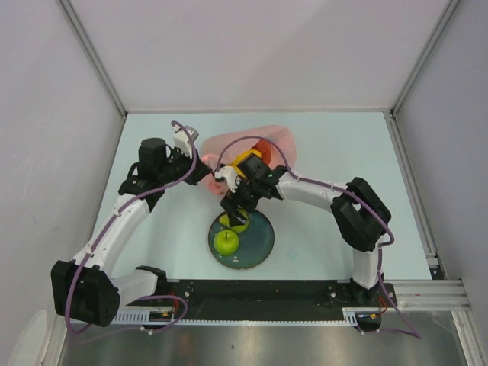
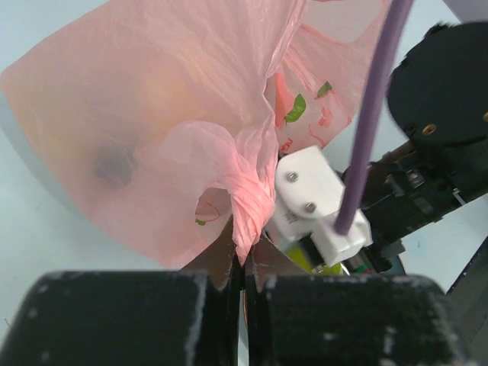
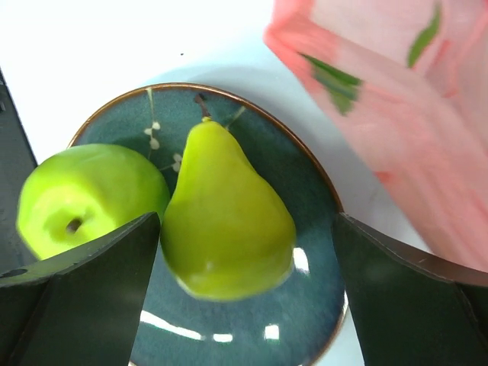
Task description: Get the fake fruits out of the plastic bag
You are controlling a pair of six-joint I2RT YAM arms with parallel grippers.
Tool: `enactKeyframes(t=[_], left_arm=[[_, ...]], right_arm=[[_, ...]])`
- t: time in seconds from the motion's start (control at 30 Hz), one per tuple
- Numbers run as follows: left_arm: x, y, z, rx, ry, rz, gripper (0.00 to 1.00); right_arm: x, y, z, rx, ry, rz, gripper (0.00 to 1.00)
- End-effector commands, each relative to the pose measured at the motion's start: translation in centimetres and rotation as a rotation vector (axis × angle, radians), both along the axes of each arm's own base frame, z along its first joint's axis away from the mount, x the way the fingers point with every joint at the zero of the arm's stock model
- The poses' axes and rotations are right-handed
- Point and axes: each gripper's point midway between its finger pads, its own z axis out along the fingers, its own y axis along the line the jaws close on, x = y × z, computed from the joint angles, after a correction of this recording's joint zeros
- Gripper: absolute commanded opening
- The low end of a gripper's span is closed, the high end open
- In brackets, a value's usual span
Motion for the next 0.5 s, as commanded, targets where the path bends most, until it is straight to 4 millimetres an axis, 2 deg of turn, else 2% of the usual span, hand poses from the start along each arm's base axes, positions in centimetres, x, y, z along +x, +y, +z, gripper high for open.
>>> enactKeyframes(t=[0.0, 0.17, 0.23, 0.37, 0.4, 0.47], left_arm=[[0.3, 0.3, 0.3, 0.004, -0.033, 0.001, 0.01], [0.4, 0.5, 0.0, 0.011, -0.028, 0.006, 0.0], [0.5, 0.6, -0.2, 0.015, -0.022, 0.009, 0.0], [0.5, 0.8, -0.2, 0.019, -0.02, 0.011, 0.0], [0.5, 0.8, -0.3, 0.019, -0.017, 0.012, 0.0], [0.7, 0.8, -0.3, 0.022, -0.019, 0.017, 0.0]], right_arm=[[1.7, -0.1, 5.9, 0.097, -0.068, -0.033, 1.0], [3.3, -1.6, 9.2, 0.174, -0.023, -0.133, 1.0], [4.7, -2.4, 10.7, 0.193, -0.039, -0.197, 0.98], [8.5, -2.8, 14.6, 0.268, -0.076, -0.34, 0.9], [9.7, -3.2, 15.1, 0.272, -0.09, -0.378, 0.86], [12.2, -3.5, 14.2, 0.245, -0.128, -0.445, 0.83]])
